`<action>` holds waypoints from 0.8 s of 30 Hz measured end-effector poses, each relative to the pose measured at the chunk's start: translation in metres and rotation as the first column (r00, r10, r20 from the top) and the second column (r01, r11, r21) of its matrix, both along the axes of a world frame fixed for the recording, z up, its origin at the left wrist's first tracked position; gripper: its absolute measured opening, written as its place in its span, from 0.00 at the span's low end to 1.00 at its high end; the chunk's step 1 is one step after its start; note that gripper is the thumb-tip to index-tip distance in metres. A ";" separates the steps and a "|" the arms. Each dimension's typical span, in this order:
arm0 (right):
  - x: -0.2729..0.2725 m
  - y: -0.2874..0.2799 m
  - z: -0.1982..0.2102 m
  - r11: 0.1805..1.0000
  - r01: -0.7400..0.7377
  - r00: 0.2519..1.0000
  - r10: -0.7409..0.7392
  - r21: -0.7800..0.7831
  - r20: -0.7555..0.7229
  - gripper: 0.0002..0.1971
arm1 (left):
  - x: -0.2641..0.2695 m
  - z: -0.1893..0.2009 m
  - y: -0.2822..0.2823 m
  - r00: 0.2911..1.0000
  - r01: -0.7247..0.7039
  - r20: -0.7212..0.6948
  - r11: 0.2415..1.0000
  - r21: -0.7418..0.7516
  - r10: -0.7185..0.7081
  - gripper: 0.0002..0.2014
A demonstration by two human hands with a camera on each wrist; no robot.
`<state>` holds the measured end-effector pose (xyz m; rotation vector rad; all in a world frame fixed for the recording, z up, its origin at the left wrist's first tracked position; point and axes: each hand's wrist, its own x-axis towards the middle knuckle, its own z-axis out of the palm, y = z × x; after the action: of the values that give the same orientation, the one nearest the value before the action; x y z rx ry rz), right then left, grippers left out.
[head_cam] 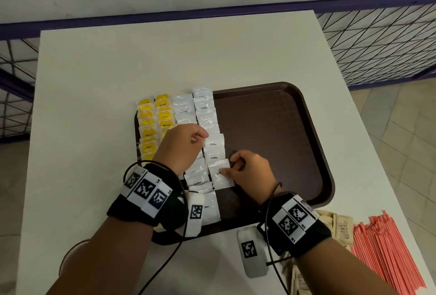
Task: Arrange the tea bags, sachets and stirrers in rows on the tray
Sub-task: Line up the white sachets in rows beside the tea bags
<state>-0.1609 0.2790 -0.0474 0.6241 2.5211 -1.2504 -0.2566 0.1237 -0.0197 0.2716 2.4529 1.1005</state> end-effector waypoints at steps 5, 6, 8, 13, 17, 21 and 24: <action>-0.003 0.003 -0.002 0.997 0.025 0.999 -0.023 -0.075 0.024 0.11 | 0.004 -0.002 0.002 0.997 -0.064 0.047 0.996 0.061 0.061 0.12; -0.004 0.003 -0.003 0.997 0.032 0.999 -0.031 -0.067 0.008 0.09 | 0.004 -0.003 0.002 0.997 -0.070 0.047 0.996 0.063 0.067 0.12; -0.007 0.003 -0.004 0.998 0.056 0.996 -0.058 -0.025 -0.062 0.04 | 0.005 -0.004 0.003 0.996 -0.073 0.051 0.995 0.068 0.070 0.12; -0.023 0.000 0.000 0.997 0.069 0.982 -0.075 -0.037 -0.173 0.15 | 0.007 -0.005 0.004 0.997 -0.064 0.038 0.997 0.053 0.062 0.10; -0.034 -0.002 0.001 0.998 0.003 0.988 -0.014 -0.070 -0.157 0.16 | 0.008 -0.005 0.005 0.998 -0.066 0.023 0.998 0.024 0.065 0.11; -0.041 -0.002 0.000 0.997 -0.035 0.991 0.026 -0.066 -0.134 0.15 | 0.008 -0.007 0.006 0.997 -0.058 0.060 0.998 0.017 0.057 0.11; -0.042 0.000 -0.001 0.998 -0.027 0.990 0.020 -0.050 -0.137 0.15 | 0.009 -0.007 0.006 0.995 -0.058 0.082 0.998 0.028 0.055 0.11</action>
<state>-0.2030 0.2786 -0.0482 0.5120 2.5876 -1.3897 -0.2481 0.1292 -0.0263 0.1644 2.3865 1.1508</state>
